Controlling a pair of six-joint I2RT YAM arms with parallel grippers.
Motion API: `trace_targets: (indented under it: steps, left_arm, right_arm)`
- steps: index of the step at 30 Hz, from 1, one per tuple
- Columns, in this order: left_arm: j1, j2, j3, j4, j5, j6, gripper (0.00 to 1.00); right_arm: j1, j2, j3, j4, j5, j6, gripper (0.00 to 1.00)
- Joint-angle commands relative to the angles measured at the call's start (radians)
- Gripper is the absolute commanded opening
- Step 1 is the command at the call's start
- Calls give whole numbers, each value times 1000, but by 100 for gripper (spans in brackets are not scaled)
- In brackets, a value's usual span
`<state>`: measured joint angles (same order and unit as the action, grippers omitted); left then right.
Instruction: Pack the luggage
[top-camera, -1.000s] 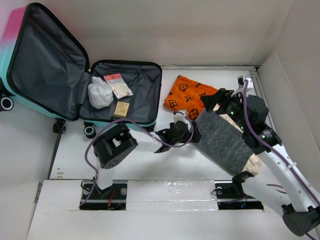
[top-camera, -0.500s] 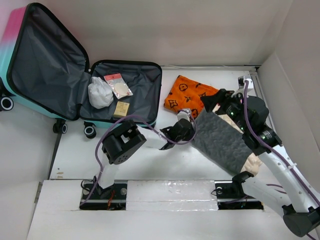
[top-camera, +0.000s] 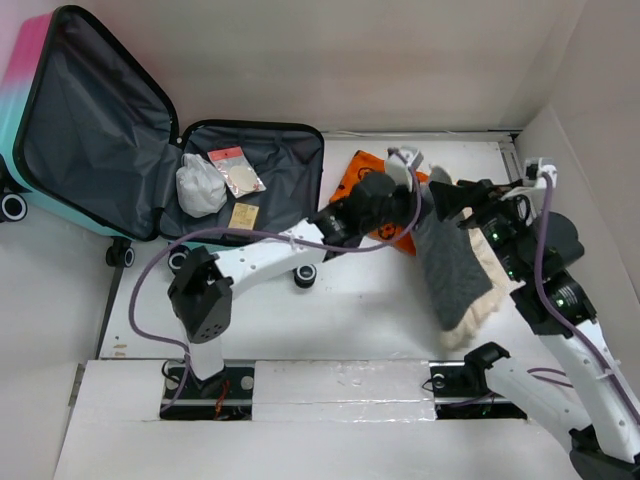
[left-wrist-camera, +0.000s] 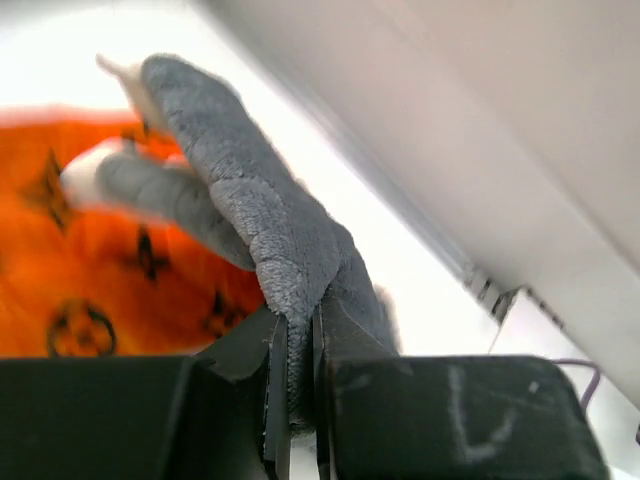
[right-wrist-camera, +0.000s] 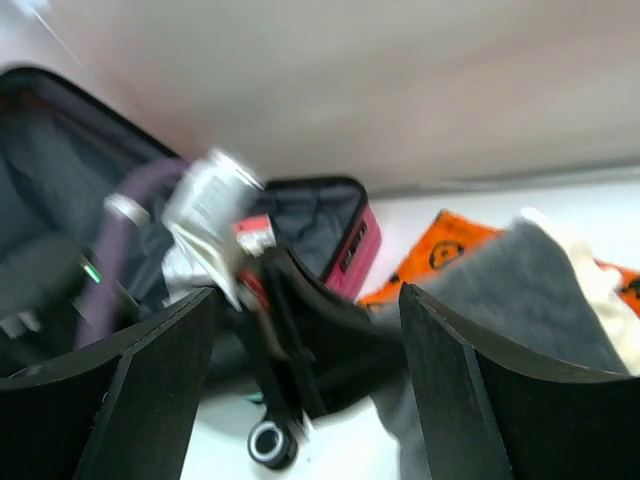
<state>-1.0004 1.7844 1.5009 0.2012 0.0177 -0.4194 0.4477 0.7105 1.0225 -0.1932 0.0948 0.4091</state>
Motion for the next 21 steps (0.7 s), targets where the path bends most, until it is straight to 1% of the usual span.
trace_targets:
  steps: [1, 3, 4, 5, 6, 7, 8, 9, 11, 12, 13, 14, 15, 17, 18, 19, 20, 21]
  left_arm:
    - [75, -66, 159, -121, 53, 142, 0]
    - [129, -46, 211, -186, 105, 171, 0]
    - [161, -33, 299, -228, 147, 171, 0]
    - [224, -7, 336, -261, 162, 192, 0]
    - [258, 9, 379, -334, 180, 220, 0]
    - [290, 23, 456, -365, 154, 255, 0]
    - [362, 32, 485, -390, 145, 266, 0]
    - [402, 43, 513, -434, 145, 277, 0]
    - [489, 34, 529, -444, 136, 265, 0]
    - [576, 3, 510, -444, 148, 245, 0]
    - [623, -19, 484, -406, 148, 229, 0]
    - [669, -40, 416, -381, 184, 213, 0]
    - [757, -77, 380, -358, 204, 199, 0]
    - [842, -105, 319, -318, 243, 144, 0]
    - [879, -118, 241, -304, 255, 128, 0]
    - [948, -152, 190, -284, 255, 110, 0]
    - [983, -170, 135, -223, 267, 75, 0]
    - [1015, -186, 37, -197, 268, 61, 0]
  right_arm:
    - [11, -42, 73, 46, 51, -20, 79]
    - [11, -52, 82, 46, 51, -20, 79]
    - [11, -52, 82, 46, 51, -20, 79]
    - [11, -62, 91, 46, 51, -20, 79]
    - [11, -62, 91, 46, 51, -20, 79]
    - [11, -62, 91, 46, 51, -20, 79]
    - [11, -62, 91, 46, 51, -20, 79]
    - [11, -62, 91, 46, 51, -20, 79]
    - [11, -51, 91, 46, 51, -20, 79]
    - [11, -51, 91, 37, 51, -20, 79]
    - [11, -51, 91, 37, 51, -29, 80]
    - [11, -51, 80, 37, 51, -29, 80]
    - [11, -51, 80, 37, 51, -29, 80]
    - [11, -51, 70, 37, 51, -29, 80]
    - [11, -51, 70, 37, 51, -29, 80]
    - [11, -51, 61, 37, 51, -29, 80]
    - [11, -51, 60, 37, 42, -29, 80]
    - [11, -40, 60, 37, 27, -29, 80]
